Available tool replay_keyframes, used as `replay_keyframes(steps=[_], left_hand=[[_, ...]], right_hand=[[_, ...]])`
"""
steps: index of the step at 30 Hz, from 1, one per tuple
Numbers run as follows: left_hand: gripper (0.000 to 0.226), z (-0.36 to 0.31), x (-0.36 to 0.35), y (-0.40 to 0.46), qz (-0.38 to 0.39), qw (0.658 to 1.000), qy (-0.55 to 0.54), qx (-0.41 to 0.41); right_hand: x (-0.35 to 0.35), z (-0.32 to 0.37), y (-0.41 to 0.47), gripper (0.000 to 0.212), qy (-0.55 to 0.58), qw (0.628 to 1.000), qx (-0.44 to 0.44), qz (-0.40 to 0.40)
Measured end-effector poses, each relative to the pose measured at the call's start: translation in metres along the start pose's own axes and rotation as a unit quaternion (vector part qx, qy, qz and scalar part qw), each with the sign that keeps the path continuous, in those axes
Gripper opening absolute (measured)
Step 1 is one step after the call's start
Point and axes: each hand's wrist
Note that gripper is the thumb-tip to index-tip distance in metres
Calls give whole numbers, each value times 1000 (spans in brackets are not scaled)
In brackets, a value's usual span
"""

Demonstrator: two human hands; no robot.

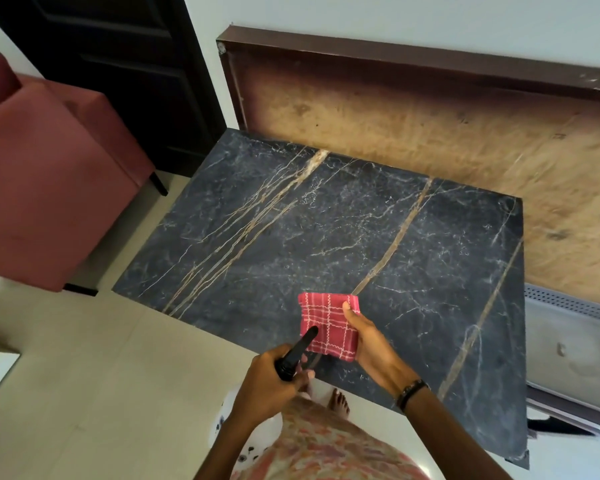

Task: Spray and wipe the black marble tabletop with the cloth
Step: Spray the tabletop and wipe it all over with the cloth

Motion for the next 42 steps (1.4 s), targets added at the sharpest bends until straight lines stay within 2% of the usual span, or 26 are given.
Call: replay_keyframes(steps=[3, 7, 13, 19, 23, 26, 31, 33, 36, 39, 40, 41, 42], left_hand=[[13, 6, 5, 3, -3, 999, 19, 35], [14, 15, 27, 15, -14, 998, 31, 53], [18, 36, 87, 47, -2, 1000, 5, 4], [13, 58, 141, 76, -22, 996, 86, -4], [18, 72, 166, 86, -25, 996, 88, -5], [26, 81, 174, 88, 4, 997, 75, -9], [29, 93, 172, 82, -32, 992, 121, 15], [25, 95, 172, 82, -32, 995, 93, 26], [12, 99, 177, 81, -14, 999, -40, 34], [15, 112, 185, 78, -80, 978, -175, 81], [15, 117, 189, 77, -108, 970, -197, 91], [15, 122, 193, 76, -133, 965, -204, 94], [14, 126, 197, 75, -155, 961, -206, 96]], right_hand=[[-13, 2, 8, 43, 66, 998, -13, -13], [-37, 2, 27, 44, 81, 996, -15, -21], [-86, -13, 60, 42, 91, 995, -23, -25], [-144, -35, 95, 37, 98, 994, -33, -29], [-167, -44, 110, 36, 107, 994, -27, -25], [-176, -47, 118, 37, 106, 994, -24, -26], [-179, -49, 123, 36, 113, 993, -17, -36], [-178, -50, 124, 34, 101, 994, -25, -44], [-179, -51, 126, 34, 61, 996, -35, -59], [-192, -55, 141, 46, -61, 997, 32, -38], [-199, -59, 147, 48, -143, 986, 85, -18], [-206, -64, 154, 48, -246, 957, 151, 8], [-209, -72, 162, 48, -368, 905, 209, 39]])
Point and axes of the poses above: each hand's wrist, its own y-axis towards the middle knuckle, its own x-axis out of the back of the hand, z = x × y, and after that the axes turned 15 degrees about y, right-handed
